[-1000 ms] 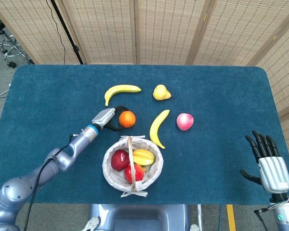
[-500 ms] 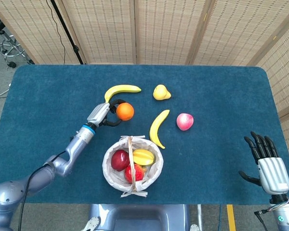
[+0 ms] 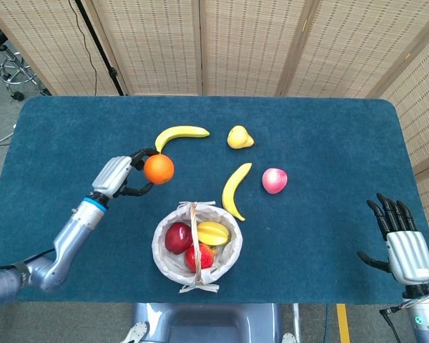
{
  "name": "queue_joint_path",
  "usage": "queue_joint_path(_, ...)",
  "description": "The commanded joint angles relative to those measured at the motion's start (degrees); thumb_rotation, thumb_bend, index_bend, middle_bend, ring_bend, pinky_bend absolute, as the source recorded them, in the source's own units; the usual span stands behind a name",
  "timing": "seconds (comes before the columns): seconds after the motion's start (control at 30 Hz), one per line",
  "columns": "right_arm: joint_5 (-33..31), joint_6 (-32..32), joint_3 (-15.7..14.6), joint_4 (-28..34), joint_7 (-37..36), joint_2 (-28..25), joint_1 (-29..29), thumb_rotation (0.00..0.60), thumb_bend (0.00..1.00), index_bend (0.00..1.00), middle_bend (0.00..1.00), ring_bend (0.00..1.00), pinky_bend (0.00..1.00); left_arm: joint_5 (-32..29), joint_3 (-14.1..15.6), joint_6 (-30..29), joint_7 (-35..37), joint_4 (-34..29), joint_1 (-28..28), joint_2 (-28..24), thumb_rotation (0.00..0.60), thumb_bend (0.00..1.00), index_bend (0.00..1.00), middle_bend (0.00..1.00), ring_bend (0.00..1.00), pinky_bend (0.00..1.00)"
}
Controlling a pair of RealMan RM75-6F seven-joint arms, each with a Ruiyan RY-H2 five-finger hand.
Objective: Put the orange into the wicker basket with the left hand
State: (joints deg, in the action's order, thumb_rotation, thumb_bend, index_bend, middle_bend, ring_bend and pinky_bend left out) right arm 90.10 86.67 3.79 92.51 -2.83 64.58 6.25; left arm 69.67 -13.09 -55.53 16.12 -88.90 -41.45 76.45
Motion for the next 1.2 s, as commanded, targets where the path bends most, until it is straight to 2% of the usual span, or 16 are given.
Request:
queue_joint_path(0.03,-0.2,-0.2,0.1,-0.3,-0.4,0.1,0.1,0.600,0.00,0.05,0.00,0.00,0.00,-0.5,1.1,-3.0,-1.2,-6.2,3.6,-4.1,0.600,0.53,0.61,0.47,0.42,0.40)
queue_joint_path(0.33,-1.6,-1.1,0.6,-1.3,-1.3,0.3,0.4,0.600,0.00,0.05,0.00,0.00,0.00,3.5,2.2,-4.6,2.7,-18.4,6.7,-8.2,0.600,0.53,0.61,0.48,0.42,0.40)
queue_joint_path(0.57,-3.9,-1.7,1.4,-2.4,-2.2,0.4,0.4,0.600,0.00,0.05,0.00,0.00,0.00,5.0,3.0,-6.4,3.1,-24.0,8.3,-8.0,0.600,0.53,0.62,0.48,0.42,0.40)
queue_joint_path(0.77,-4.6,-2.0,1.7,-3.0,-3.6,0.3,0.4,0.600,0.00,0.05,0.00,0.00,0.00,5.2,4.5,-5.9,4.1,-23.9,9.0,-5.3,0.600,0.53,0.62,0.48,0.42,0.40)
queue_joint_path(1.2,-5.2,-1.8,2.1,-3.4,-4.8,-0.1,0.1,0.600,0.00,0.05,0.00,0.00,0.00,2.5,4.1,-0.6,6.1,-18.6,6.6,2.1,0.600,0.53,0.62,0.48,0.42,0.40)
